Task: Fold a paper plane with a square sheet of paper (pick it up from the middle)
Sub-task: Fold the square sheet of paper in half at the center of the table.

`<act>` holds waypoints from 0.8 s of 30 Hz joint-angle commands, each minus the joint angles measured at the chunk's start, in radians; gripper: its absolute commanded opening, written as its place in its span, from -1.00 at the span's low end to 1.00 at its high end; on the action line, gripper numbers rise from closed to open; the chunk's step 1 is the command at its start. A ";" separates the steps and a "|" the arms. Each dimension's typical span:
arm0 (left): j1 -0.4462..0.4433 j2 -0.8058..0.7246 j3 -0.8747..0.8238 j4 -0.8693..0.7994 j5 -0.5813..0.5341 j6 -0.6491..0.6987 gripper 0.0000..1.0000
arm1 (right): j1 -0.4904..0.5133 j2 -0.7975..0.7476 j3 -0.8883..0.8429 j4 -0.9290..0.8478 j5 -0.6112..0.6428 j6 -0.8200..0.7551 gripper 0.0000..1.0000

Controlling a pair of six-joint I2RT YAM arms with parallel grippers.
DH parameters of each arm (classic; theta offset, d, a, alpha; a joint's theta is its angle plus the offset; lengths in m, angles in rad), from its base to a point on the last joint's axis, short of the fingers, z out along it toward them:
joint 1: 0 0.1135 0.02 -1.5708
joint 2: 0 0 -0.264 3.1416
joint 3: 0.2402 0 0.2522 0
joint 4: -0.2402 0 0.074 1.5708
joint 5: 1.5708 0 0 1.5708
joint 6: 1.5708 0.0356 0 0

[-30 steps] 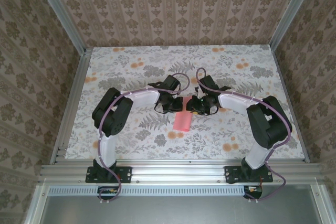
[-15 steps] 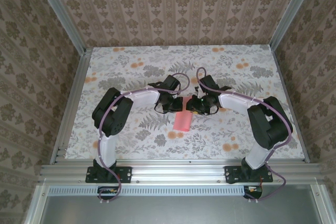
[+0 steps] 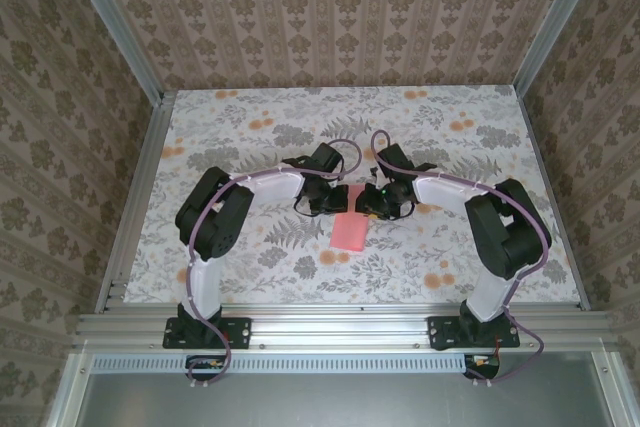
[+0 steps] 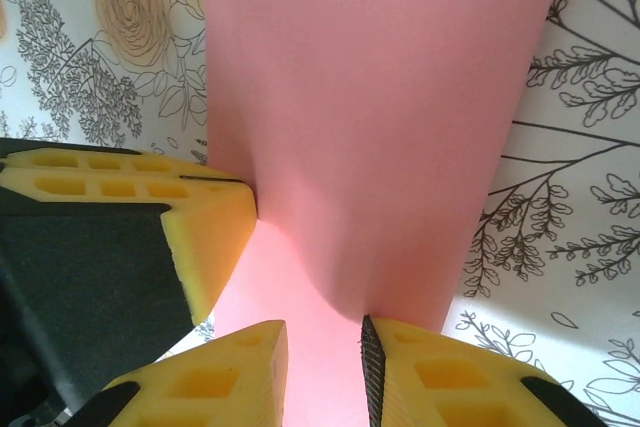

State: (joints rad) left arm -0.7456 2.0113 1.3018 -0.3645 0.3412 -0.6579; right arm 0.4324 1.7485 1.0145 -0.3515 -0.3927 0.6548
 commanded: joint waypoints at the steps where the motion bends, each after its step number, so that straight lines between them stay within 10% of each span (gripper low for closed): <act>1: -0.007 0.033 -0.003 -0.034 -0.008 0.021 -0.96 | 0.000 0.020 -0.005 -0.028 0.028 -0.012 -0.42; 24: -0.009 0.038 -0.004 -0.042 -0.002 0.025 -0.96 | 0.000 -0.079 -0.036 -0.009 -0.009 -0.001 -0.40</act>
State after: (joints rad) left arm -0.7456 2.0132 1.3018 -0.3634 0.3450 -0.6575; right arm 0.4324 1.7515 0.9783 -0.3405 -0.3748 0.6548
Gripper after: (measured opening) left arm 0.051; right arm 0.298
